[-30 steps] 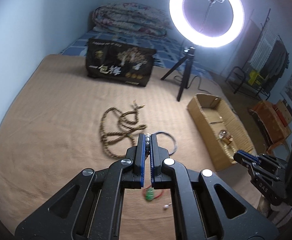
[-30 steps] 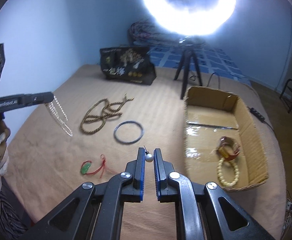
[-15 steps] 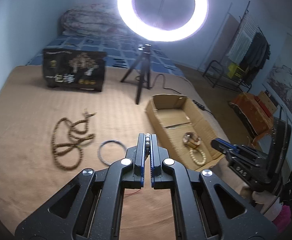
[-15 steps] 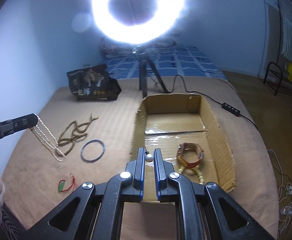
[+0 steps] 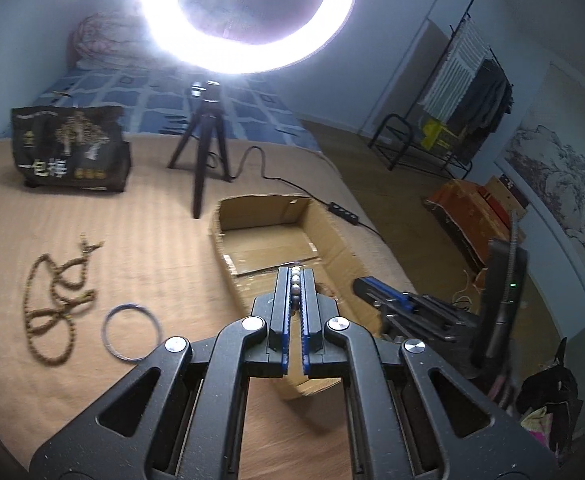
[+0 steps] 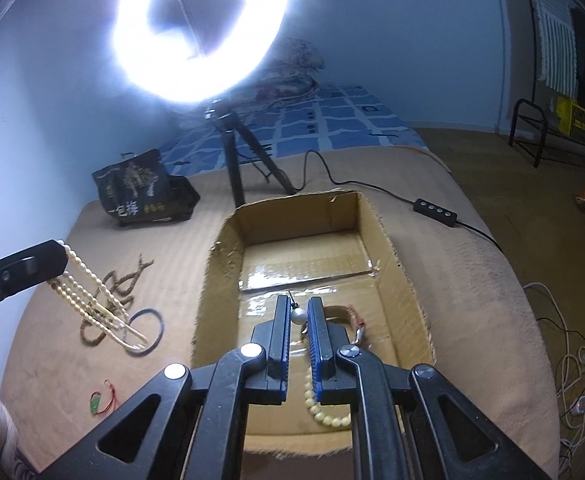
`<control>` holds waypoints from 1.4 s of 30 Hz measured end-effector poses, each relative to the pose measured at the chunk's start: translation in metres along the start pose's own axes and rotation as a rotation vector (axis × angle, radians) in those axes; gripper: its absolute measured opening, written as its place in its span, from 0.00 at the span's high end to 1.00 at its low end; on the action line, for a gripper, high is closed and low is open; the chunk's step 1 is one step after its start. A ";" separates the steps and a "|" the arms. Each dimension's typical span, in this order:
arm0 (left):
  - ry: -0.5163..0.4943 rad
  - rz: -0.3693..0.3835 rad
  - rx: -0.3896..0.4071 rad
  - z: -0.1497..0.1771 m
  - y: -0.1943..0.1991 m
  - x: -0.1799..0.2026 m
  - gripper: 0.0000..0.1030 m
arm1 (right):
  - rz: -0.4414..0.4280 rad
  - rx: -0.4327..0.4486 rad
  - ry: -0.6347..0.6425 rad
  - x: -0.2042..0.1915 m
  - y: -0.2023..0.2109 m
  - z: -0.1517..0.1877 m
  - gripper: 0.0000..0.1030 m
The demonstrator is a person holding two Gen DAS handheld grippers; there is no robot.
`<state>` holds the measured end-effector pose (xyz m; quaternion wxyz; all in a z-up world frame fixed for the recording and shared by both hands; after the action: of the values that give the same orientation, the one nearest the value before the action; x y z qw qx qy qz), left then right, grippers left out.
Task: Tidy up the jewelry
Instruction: 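Carry the pearl necklace and pearl earring over the cardboard box with both tools, then open both tools to release the pearl necklace and earring into the box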
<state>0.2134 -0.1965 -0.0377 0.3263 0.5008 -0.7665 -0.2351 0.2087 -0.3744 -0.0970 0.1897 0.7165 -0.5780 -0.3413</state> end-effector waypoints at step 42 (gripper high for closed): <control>-0.029 -0.054 -0.178 0.003 -0.103 0.011 0.94 | 0.056 -0.033 -0.118 0.051 -0.060 -0.024 0.68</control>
<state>0.2715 -0.2464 -0.1077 0.3519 0.4868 -0.7335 -0.3182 0.2725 -0.4109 -0.1340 0.1767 0.6755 -0.6023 -0.3871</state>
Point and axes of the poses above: each gripper's, at about its wrist camera, not at the fingertips, and y roughly against the way its jaws point, x to its right, z to its underside, the point moved 1 cm from there along -y, roughly the way its jaws point, and after that the axes turned 11 degrees about -z, right-handed, at the moved point
